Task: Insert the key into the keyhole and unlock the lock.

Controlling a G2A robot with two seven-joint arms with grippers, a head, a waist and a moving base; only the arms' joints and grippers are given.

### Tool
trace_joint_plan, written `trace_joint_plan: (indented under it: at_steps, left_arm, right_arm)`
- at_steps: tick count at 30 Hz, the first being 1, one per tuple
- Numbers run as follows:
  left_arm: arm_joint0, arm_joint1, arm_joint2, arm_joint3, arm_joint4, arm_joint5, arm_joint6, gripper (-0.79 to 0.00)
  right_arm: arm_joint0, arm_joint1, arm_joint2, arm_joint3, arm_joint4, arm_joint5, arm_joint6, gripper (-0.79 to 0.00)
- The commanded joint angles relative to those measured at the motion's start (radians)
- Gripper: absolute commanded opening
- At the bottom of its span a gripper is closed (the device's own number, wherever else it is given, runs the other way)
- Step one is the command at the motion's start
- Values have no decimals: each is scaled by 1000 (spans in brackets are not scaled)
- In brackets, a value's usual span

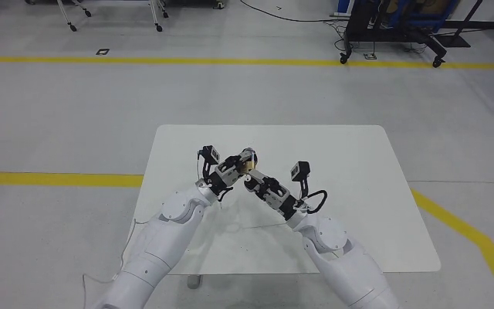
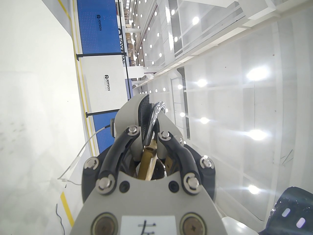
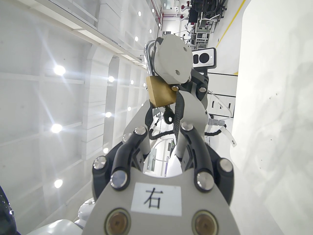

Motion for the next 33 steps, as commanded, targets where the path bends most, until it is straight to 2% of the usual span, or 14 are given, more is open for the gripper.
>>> trace_joint_plan:
  at_steps: [1,4,6,7,8,9,11,25,27,28,29,33]
  left_arm:
    - [0,-1,-1,2,0,-1,-2,-785]
    - [0,-4,-2,7,-1,-3,-7,-785]
    - [1,-5,-4,11,-3,-4,-11,-785]
    - [1,-6,-5,13,-4,-5,-12,-785]
    - [1,-6,-7,15,-5,-5,-13,-785]
    - [1,-7,-8,16,-5,-7,-13,-785]
    - [2,-8,-11,17,-3,-10,-13,-785]
    - [6,-15,-18,13,8,-6,-18,-785]
    - [7,-16,-20,12,10,-7,-18,-785]
    - [8,-16,-21,11,10,-8,-20,-785]
    - [8,-17,-22,11,11,-7,-22,-785]
    - [11,-17,-28,11,11,-5,-30,-785]
  right_arm:
    - [-1,-1,-1,2,4,-2,1,-739]
    - [-5,-2,2,3,12,-12,4,-754]
    - [-10,-1,6,0,15,-21,9,-690]
    - [-14,-1,7,-3,13,-25,14,-613]
    - [-19,0,9,-6,7,-28,20,-573]
    - [-24,1,10,-10,0,-31,26,-588]
    - [-34,3,12,-17,-3,-33,37,-677]
    - [-30,-2,6,-12,-6,-11,16,-625]
    - [-24,-4,6,-7,8,-5,11,-674]
    - [-22,-5,5,-4,18,-2,12,-751]
    - [-20,-6,4,-2,31,0,16,-785]
    - [-15,-8,11,3,97,17,45,-785]
